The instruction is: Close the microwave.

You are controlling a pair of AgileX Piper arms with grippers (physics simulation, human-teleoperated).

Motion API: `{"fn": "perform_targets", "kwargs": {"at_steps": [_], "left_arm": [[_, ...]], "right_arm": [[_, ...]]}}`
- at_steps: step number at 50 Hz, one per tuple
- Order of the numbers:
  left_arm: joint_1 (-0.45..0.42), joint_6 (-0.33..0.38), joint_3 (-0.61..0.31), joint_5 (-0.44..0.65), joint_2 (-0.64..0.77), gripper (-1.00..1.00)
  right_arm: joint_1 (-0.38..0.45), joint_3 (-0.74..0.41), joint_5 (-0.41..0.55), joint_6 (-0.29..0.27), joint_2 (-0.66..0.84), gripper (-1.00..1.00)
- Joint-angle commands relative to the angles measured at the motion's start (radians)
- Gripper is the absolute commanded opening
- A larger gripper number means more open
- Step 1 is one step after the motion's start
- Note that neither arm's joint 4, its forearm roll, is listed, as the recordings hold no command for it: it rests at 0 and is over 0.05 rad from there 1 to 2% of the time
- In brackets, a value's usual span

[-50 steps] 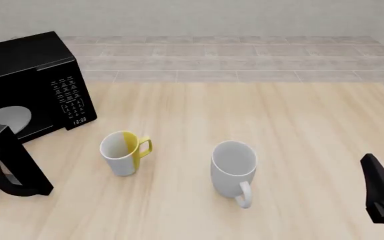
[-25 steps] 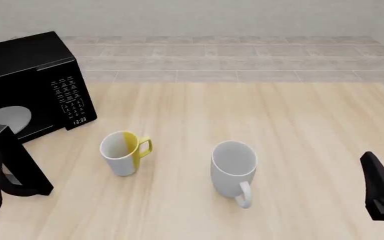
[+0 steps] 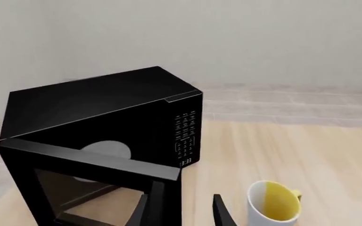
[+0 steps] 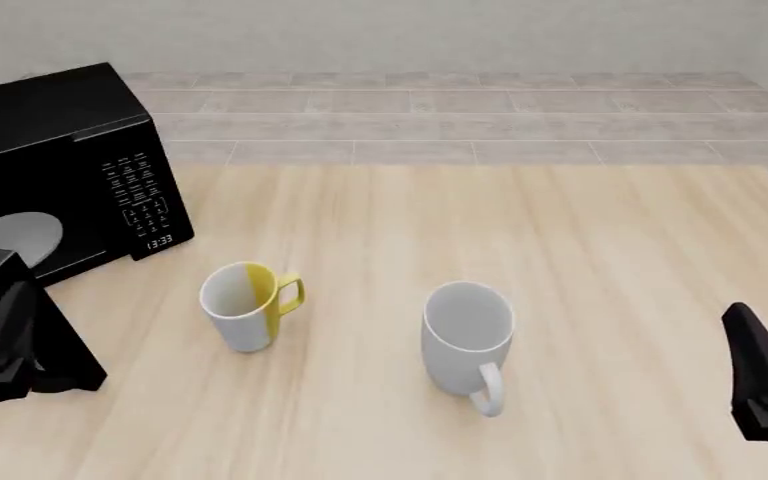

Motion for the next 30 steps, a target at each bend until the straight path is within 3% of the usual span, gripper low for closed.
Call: {"fn": "perform_targets", "kwargs": {"at_steps": [1,14,30], "left_arm": [[0.018,0.004,0.007,-0.143,0.159,1.0],[0.036,0.001,0.006,-0.236,0.266,1.0],[0.073,0.024,0.01,-0.454,0.501,1.0]], "right_arm": [[-0.005,-0.007,0.03,-0.012,-0.032,1.0],[-0.009,-0.005,0.034,-0.023,-0.043,1.0],[-0.028,-0.006,0.05,-0.018,-0.071,1.0]]}}
